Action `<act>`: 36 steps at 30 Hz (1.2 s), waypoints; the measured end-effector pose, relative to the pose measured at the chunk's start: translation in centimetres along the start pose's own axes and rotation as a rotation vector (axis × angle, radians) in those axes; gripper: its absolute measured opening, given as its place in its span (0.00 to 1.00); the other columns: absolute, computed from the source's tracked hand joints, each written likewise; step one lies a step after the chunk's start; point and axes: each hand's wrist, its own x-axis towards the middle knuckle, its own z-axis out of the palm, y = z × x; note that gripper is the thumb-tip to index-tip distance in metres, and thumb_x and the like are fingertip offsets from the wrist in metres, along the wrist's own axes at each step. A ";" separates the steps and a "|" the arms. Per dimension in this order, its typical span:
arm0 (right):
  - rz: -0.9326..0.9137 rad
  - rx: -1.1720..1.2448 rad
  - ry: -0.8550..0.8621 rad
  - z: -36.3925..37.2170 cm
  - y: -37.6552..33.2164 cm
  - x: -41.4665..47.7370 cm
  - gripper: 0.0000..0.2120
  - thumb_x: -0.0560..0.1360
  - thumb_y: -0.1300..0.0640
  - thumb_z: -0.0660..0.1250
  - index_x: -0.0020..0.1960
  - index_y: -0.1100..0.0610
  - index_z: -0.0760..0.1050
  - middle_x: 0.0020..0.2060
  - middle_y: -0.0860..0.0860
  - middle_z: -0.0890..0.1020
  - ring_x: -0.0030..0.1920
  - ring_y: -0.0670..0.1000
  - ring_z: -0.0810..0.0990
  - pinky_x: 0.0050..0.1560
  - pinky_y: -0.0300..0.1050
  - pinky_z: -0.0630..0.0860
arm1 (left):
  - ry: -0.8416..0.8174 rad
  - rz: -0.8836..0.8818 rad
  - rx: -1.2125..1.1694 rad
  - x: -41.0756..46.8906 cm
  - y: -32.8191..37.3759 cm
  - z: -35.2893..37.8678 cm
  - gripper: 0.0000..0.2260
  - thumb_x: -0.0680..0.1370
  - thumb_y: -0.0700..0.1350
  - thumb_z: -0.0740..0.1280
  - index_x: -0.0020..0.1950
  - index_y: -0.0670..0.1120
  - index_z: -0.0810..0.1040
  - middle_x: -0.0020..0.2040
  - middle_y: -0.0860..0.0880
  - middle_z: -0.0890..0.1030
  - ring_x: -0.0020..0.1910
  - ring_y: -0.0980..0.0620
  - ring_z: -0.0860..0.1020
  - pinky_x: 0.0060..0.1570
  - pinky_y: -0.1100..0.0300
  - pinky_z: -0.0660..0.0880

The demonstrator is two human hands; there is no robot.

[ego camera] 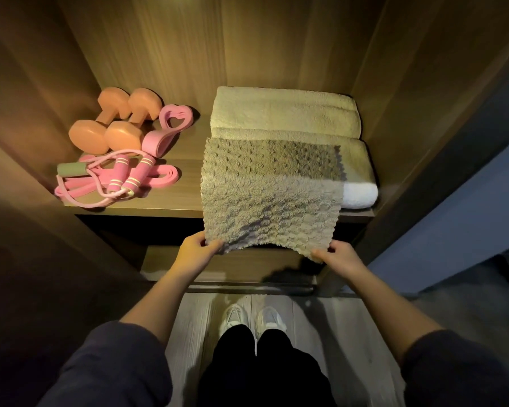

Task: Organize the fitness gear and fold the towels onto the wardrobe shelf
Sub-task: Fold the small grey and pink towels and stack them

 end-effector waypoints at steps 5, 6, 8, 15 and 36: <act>0.039 0.108 0.004 -0.5 1.4 -1.7 0.04 0.79 0.61 0.66 0.45 0.60 0.77 0.46 0.57 0.82 0.41 0.47 0.82 0.45 0.45 0.76 | -0.039 -0.106 -0.031 -1.7 -0.1 -0.4 0.08 0.78 0.43 0.69 0.51 0.38 0.79 0.42 0.43 0.80 0.36 0.53 0.79 0.38 0.58 0.75; 0.043 0.143 -0.004 -0.6 1.7 -2.2 0.06 0.80 0.62 0.65 0.45 0.63 0.76 0.45 0.58 0.81 0.41 0.48 0.84 0.47 0.48 0.77 | -0.041 -0.128 -0.095 -2.5 -0.1 -0.5 0.08 0.78 0.41 0.68 0.52 0.36 0.78 0.43 0.41 0.80 0.33 0.54 0.80 0.35 0.60 0.76; 0.027 0.212 0.010 -0.9 1.7 -3.7 0.07 0.80 0.62 0.64 0.54 0.65 0.77 0.44 0.57 0.82 0.38 0.48 0.85 0.46 0.46 0.79 | -0.040 -0.140 -0.219 -4.1 0.1 -0.9 0.06 0.79 0.38 0.67 0.51 0.34 0.76 0.42 0.38 0.80 0.29 0.53 0.79 0.34 0.62 0.78; -0.185 0.417 0.113 -3.1 0.0 -8.1 0.15 0.79 0.63 0.65 0.56 0.43 0.80 0.48 0.55 0.85 0.43 0.52 0.84 0.41 0.41 0.80 | 0.091 0.050 -0.370 -7.7 2.4 -2.6 0.19 0.79 0.38 0.67 0.67 0.52 0.71 0.42 0.45 0.84 0.29 0.54 0.79 0.32 0.66 0.77; -0.299 0.131 0.379 -6.8 -14.6 3.2 0.07 0.80 0.55 0.64 0.53 0.57 0.79 0.42 0.49 0.78 0.41 0.48 0.76 0.42 0.42 0.71 | 0.352 0.189 0.008 6.4 15.0 -5.1 0.10 0.79 0.50 0.68 0.46 0.43 0.79 0.42 0.46 0.81 0.44 0.47 0.77 0.42 0.56 0.69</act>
